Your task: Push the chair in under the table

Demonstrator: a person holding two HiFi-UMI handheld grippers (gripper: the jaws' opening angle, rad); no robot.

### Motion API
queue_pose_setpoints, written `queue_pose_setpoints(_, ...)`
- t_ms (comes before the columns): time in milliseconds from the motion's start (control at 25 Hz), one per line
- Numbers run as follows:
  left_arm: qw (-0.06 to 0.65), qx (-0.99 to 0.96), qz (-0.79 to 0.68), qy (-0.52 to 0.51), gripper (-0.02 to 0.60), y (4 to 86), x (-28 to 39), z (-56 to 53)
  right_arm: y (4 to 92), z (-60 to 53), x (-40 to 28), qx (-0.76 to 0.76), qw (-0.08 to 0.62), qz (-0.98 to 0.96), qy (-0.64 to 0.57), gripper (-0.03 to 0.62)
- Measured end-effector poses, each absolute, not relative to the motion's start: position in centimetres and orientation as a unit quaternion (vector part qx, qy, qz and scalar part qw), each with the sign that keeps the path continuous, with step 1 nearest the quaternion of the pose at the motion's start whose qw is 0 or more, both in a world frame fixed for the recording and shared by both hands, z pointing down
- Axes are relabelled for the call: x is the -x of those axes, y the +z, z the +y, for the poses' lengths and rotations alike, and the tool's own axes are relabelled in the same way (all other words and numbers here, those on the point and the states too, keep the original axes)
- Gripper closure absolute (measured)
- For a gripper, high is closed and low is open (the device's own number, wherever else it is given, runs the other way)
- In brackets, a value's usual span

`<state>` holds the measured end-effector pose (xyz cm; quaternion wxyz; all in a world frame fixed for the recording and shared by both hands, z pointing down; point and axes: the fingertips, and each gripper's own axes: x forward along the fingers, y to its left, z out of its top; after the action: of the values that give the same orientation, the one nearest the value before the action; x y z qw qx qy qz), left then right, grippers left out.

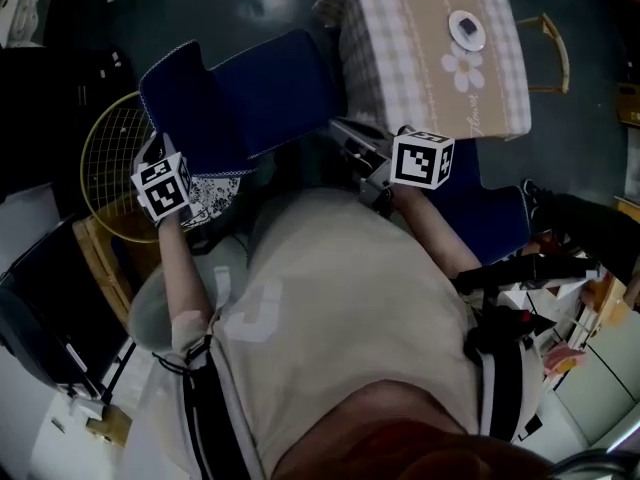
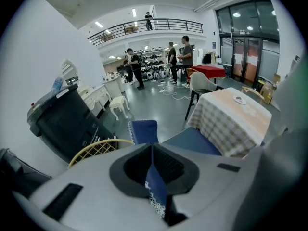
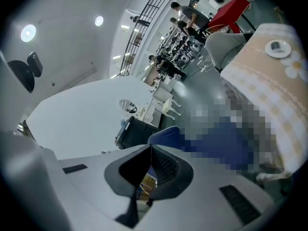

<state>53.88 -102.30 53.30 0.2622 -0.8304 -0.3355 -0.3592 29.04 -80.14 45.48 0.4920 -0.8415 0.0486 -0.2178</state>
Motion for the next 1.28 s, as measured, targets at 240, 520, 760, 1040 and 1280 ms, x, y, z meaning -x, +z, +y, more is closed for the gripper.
queue_pose_setpoints(240, 0.196, 0.796, -0.350, -0.453, 0.336, 57.7, -54.3, -104.2, 45.8, -80.9, -29.7, 0.839, 0.495, 0.036, -0.225, 0.582)
queue_pose_setpoints(520, 0.153, 0.757, -0.344, -0.534, 0.245, 63.1, -55.4, -105.1, 46.9, -81.2, -30.3, 0.829, 0.511, 0.008, -0.226, 0.582)
queue_pose_setpoints(760, 0.147, 0.738, -0.354, -0.555, 0.247, 65.2, -56.5, -104.0, 47.1, -80.9, -29.8, 0.821, 0.528, -0.029, -0.217, 0.582)
queue_pose_setpoints(1040, 0.145, 0.685, -0.374, -0.608, 0.249, 67.0, -54.8, -103.3, 47.5, -80.6, -29.1, 0.810, 0.550, -0.048, -0.199, 0.582)
queue_pose_setpoints(1280, 0.111, 0.659, -0.368, -0.646, 0.301, 67.7, -54.4, -103.6, 48.4, -80.2, -28.5, 0.796, 0.574, -0.060, -0.182, 0.582)
